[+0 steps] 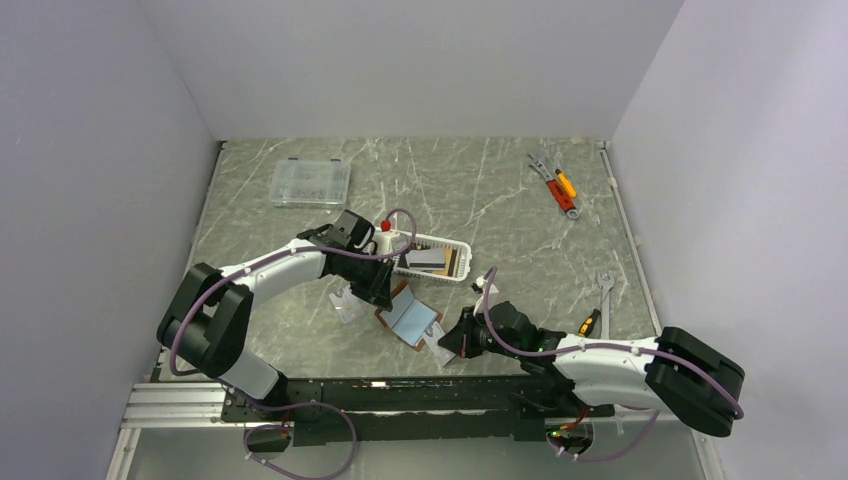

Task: Put the credit cards into the card holder
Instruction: Open the card holder at the center of the board.

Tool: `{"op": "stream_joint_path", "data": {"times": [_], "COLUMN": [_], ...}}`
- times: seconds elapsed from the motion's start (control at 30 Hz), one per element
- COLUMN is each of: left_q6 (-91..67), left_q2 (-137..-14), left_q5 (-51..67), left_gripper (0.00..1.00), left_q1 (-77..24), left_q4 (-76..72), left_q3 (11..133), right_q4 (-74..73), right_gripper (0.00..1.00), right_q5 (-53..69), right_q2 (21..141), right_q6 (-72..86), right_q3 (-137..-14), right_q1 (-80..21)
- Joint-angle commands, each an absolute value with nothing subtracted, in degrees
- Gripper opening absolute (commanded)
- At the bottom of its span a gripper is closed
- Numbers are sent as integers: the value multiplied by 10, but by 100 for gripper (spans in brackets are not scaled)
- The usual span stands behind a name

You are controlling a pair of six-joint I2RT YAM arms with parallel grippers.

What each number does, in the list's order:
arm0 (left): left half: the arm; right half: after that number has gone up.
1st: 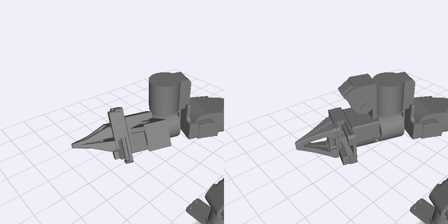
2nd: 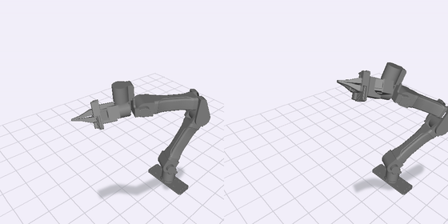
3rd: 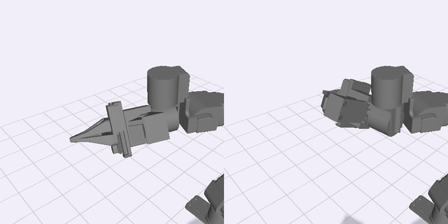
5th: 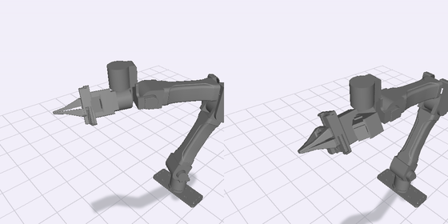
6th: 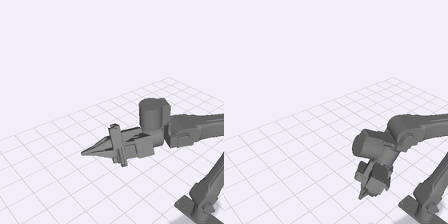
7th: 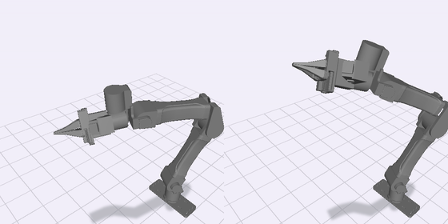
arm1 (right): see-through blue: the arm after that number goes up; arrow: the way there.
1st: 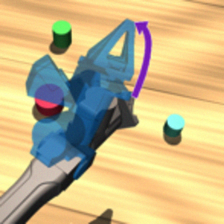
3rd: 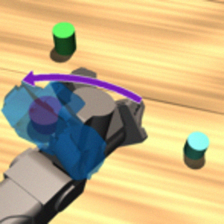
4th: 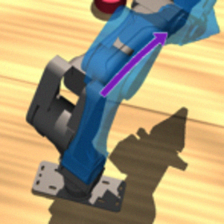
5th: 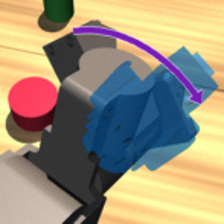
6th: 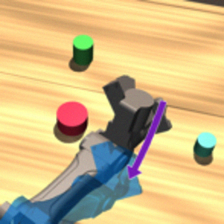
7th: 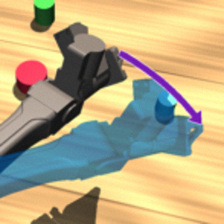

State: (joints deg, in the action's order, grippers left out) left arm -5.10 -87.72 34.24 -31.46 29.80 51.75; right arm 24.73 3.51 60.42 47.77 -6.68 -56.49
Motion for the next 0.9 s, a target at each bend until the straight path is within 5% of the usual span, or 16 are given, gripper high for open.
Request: {"op": "stream_joint_path", "data": {"times": [0.0, 0.87], "left_q6": [-44, -45], "left_q2": [-859, -861], "left_q5": [356, 361], "left_gripper": [19, 17], "left_q1": [-312, -312], "left_q4": [293, 290], "left_q3": [516, 514], "right_q4": [288, 346], "right_gripper": [0, 0], "right_q5": [33, 37], "right_q2": [612, 636], "right_q6": [476, 480], "right_q3": [-81, -98], "right_q1": [-561, -555]}}
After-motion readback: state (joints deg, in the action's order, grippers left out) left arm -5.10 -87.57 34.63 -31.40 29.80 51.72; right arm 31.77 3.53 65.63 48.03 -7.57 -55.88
